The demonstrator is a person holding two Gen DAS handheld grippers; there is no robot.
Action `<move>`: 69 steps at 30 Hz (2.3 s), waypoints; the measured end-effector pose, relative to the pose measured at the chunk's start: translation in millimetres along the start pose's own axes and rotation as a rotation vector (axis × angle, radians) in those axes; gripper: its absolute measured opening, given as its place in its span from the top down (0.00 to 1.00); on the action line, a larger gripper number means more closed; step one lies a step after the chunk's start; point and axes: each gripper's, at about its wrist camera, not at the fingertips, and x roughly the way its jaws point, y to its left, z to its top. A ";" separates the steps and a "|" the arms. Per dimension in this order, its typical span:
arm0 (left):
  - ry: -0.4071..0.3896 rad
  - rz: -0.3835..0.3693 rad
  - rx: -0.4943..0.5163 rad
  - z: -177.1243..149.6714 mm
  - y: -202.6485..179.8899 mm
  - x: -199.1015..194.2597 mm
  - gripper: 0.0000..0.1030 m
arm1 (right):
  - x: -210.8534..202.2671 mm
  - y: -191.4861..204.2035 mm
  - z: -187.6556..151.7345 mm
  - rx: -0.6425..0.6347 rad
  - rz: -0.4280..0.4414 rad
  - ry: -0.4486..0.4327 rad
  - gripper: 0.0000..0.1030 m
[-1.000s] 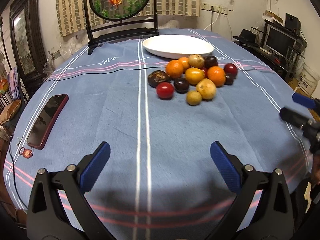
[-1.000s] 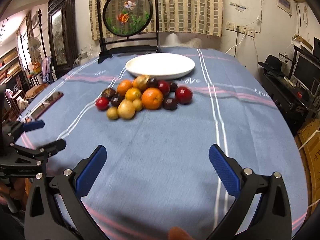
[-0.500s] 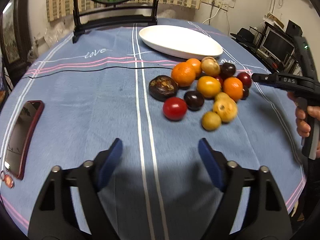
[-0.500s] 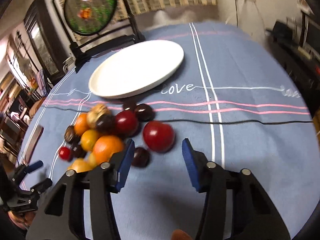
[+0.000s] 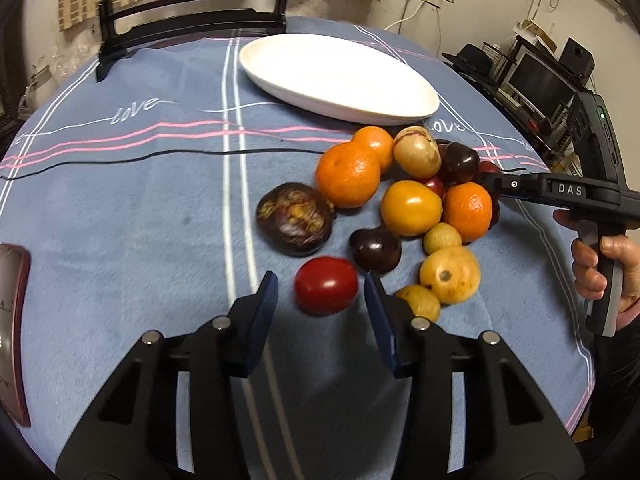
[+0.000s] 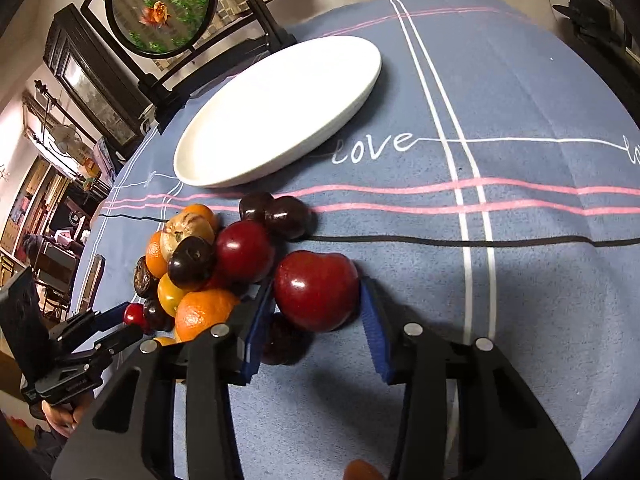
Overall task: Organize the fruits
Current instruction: 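Grasp a red cherry with the right tool while the left tool grasps a red cherry, then carry both red cherries to the white plate and release them, then grasp the brown mangosteen with the left tool while the right tool grasps a dark plum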
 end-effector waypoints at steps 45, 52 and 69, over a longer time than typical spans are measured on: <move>-0.049 0.043 0.043 137.5 31.6 26.8 0.14 | -4.7 46.7 74.1 -0.288 -0.085 -0.196 0.43; -0.066 -0.015 0.029 69.8 42.3 -0.7 0.14 | -23.9 33.9 4.7 -0.307 0.002 -0.134 0.43; -0.084 -0.008 -0.053 38.2 58.5 -3.3 0.11 | -7.1 40.6 -39.0 -0.430 -0.105 -0.025 0.43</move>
